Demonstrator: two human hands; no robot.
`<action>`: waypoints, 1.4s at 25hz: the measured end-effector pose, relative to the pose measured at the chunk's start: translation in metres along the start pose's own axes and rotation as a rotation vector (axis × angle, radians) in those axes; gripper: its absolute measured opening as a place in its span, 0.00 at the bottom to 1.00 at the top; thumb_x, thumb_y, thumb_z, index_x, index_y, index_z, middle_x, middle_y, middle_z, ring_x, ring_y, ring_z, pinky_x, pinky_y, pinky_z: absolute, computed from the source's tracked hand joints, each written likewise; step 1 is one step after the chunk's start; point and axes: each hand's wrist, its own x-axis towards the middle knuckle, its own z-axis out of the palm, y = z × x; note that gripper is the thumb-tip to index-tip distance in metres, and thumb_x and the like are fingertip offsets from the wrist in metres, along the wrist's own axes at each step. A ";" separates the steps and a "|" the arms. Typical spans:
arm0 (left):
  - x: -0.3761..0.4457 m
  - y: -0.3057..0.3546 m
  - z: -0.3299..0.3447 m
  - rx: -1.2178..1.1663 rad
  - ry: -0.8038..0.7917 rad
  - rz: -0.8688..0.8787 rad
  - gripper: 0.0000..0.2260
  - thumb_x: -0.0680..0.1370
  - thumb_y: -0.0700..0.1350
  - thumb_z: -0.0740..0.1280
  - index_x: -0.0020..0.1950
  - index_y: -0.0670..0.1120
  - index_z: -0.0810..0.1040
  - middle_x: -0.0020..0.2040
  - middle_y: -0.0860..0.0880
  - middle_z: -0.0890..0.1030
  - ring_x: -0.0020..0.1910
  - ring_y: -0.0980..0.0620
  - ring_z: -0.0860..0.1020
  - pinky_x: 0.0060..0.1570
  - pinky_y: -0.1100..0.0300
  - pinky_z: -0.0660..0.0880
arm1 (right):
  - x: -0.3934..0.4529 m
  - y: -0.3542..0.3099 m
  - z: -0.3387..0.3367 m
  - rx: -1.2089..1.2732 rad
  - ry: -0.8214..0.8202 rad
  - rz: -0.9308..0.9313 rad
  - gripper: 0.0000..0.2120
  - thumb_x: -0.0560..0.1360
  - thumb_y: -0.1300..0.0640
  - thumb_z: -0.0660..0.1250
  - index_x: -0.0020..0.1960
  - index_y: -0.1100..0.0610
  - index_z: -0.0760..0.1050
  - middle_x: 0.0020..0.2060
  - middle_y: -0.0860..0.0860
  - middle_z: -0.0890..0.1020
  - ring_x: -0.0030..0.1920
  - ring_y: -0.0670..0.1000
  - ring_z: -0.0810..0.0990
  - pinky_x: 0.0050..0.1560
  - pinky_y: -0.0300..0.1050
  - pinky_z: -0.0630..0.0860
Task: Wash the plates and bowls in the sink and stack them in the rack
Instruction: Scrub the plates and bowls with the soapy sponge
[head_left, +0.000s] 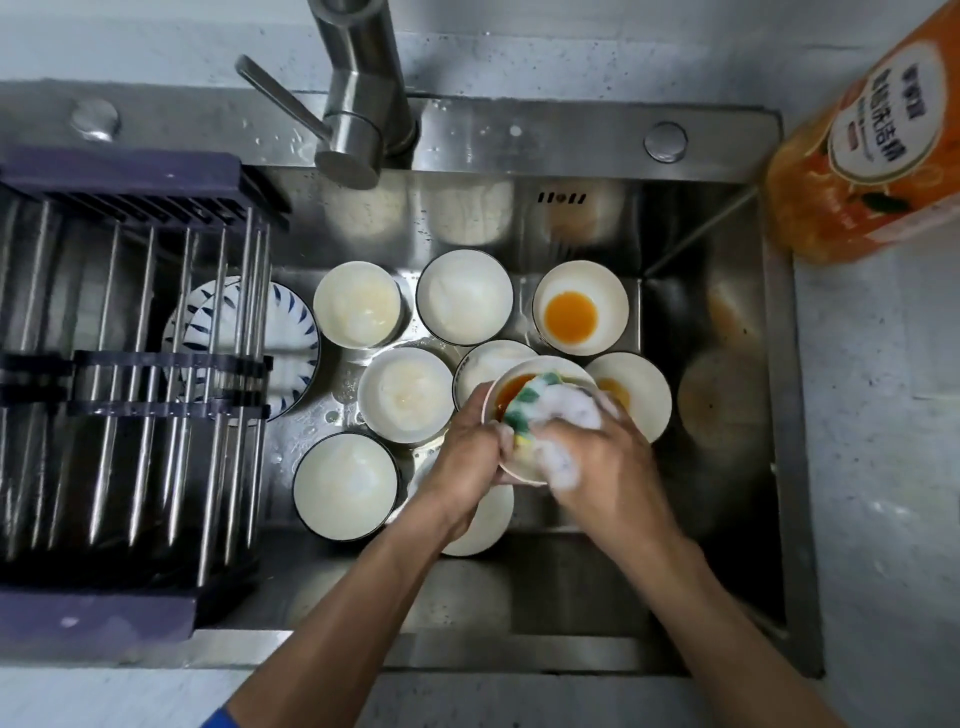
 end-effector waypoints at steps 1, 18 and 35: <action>0.003 -0.001 -0.002 -0.029 0.035 0.029 0.25 0.67 0.36 0.57 0.58 0.55 0.79 0.49 0.50 0.84 0.45 0.53 0.82 0.43 0.53 0.81 | 0.004 -0.005 0.006 -0.118 -0.092 -0.029 0.10 0.66 0.59 0.74 0.47 0.57 0.84 0.54 0.56 0.82 0.55 0.60 0.79 0.54 0.51 0.79; 0.001 0.007 -0.025 -0.063 0.220 0.155 0.11 0.83 0.52 0.60 0.59 0.55 0.81 0.49 0.54 0.86 0.48 0.54 0.83 0.46 0.60 0.80 | 0.035 -0.053 0.022 -0.042 -0.298 0.236 0.06 0.70 0.61 0.67 0.35 0.55 0.76 0.37 0.53 0.80 0.40 0.54 0.78 0.38 0.44 0.70; -0.003 0.002 -0.020 -0.085 0.258 0.138 0.18 0.78 0.59 0.63 0.61 0.51 0.81 0.56 0.49 0.85 0.57 0.49 0.82 0.60 0.51 0.77 | -0.012 -0.040 0.016 -0.096 -0.385 -0.123 0.24 0.67 0.55 0.55 0.61 0.53 0.75 0.64 0.52 0.75 0.68 0.58 0.70 0.69 0.57 0.67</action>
